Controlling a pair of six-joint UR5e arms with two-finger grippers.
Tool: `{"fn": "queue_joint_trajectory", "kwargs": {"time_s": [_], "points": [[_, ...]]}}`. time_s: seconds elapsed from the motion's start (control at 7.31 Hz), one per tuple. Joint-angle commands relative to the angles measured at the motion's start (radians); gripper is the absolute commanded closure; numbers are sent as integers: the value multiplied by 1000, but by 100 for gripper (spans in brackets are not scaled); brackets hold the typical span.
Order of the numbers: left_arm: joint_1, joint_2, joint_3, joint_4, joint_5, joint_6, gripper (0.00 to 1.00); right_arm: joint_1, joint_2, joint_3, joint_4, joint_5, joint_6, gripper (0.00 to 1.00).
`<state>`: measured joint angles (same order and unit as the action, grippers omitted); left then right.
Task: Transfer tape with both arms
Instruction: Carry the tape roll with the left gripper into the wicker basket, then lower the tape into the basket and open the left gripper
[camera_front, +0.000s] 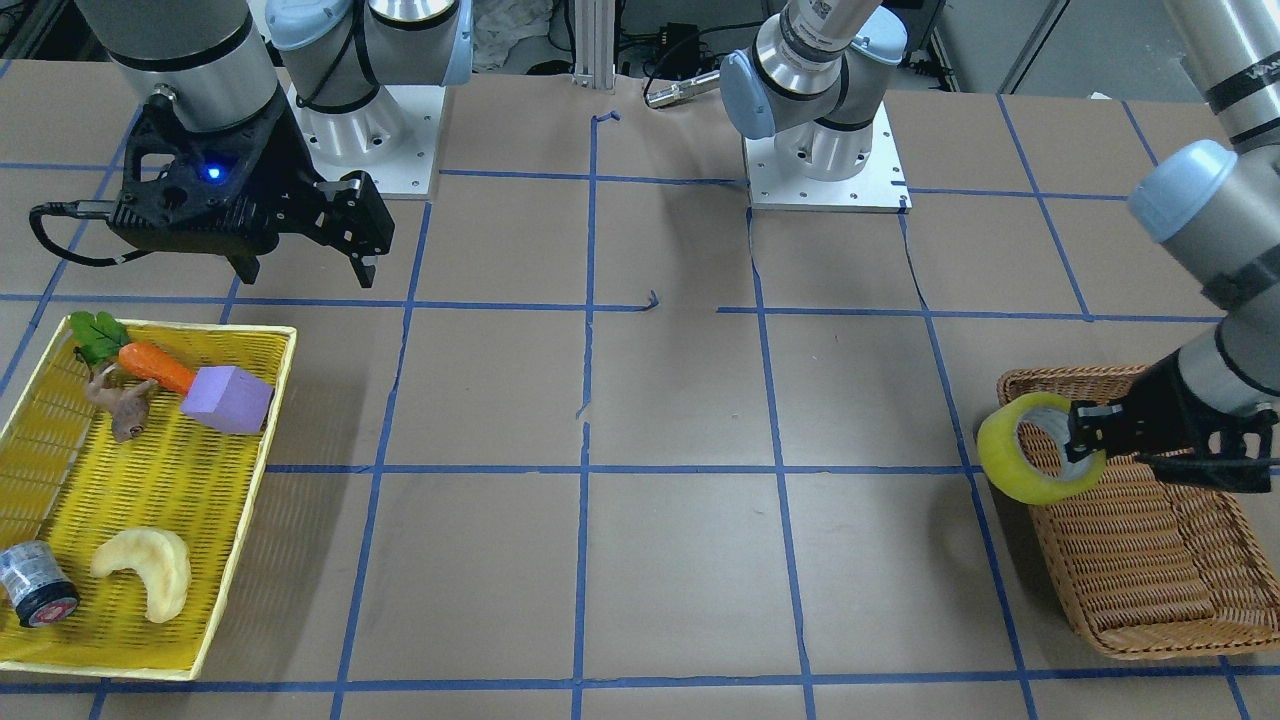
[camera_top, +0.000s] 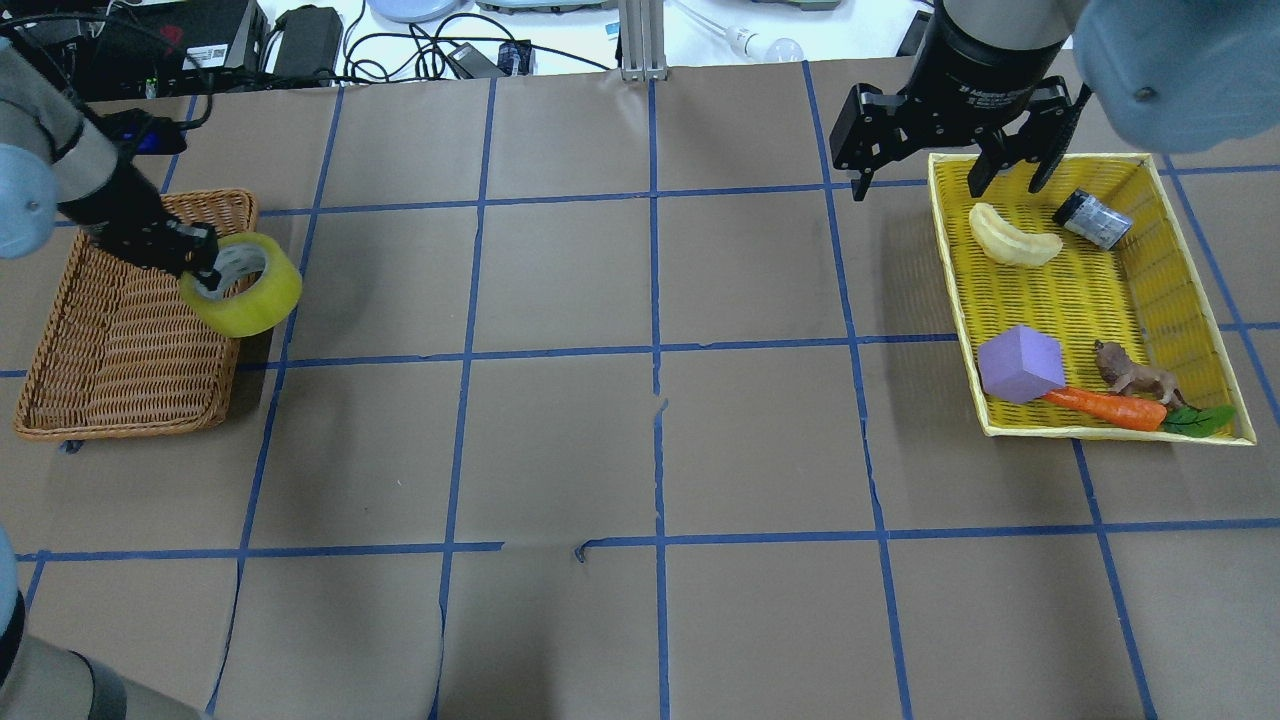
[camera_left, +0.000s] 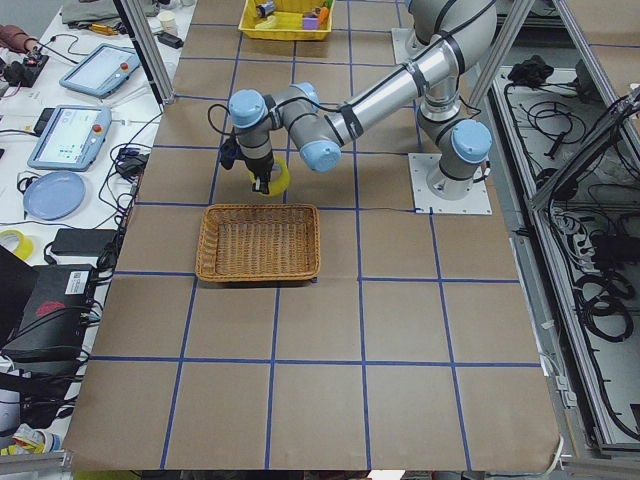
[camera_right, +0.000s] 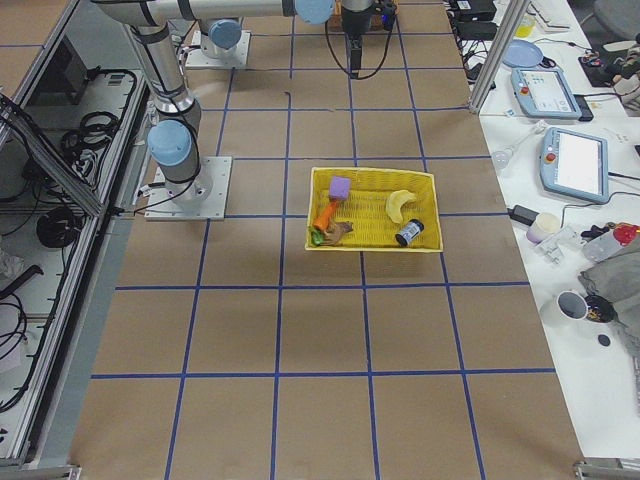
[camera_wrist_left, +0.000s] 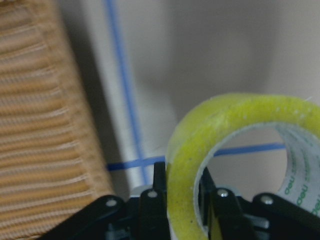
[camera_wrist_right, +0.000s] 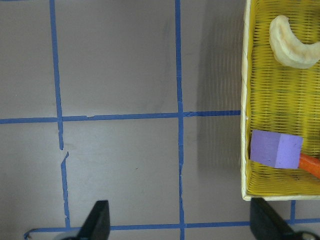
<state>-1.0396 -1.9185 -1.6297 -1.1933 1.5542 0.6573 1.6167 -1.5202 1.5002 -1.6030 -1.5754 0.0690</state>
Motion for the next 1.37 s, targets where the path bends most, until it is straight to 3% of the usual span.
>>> {"fn": "queue_joint_trajectory", "kwargs": {"time_s": [0.0, 0.55, 0.68, 0.82, 1.23], "points": [[122, -34, -12, 101, 4, 163, 100, 0, 0, 0, 0, 0, 0, 0], [179, -181, -6, 302, -5, 234, 100, 0, 0, 0, 0, 0, 0, 0], [177, -185, 1, 304, -8, 208, 71, 0, 0, 0, 0, 0, 0, 0], [167, -157, 1, 305, -35, 109, 1, 0, 0, 0, 0, 0, 0, 0], [93, -62, 4, 265, -45, 21, 0, 0, 0, 0, 0, 0, 0, 0]]}}
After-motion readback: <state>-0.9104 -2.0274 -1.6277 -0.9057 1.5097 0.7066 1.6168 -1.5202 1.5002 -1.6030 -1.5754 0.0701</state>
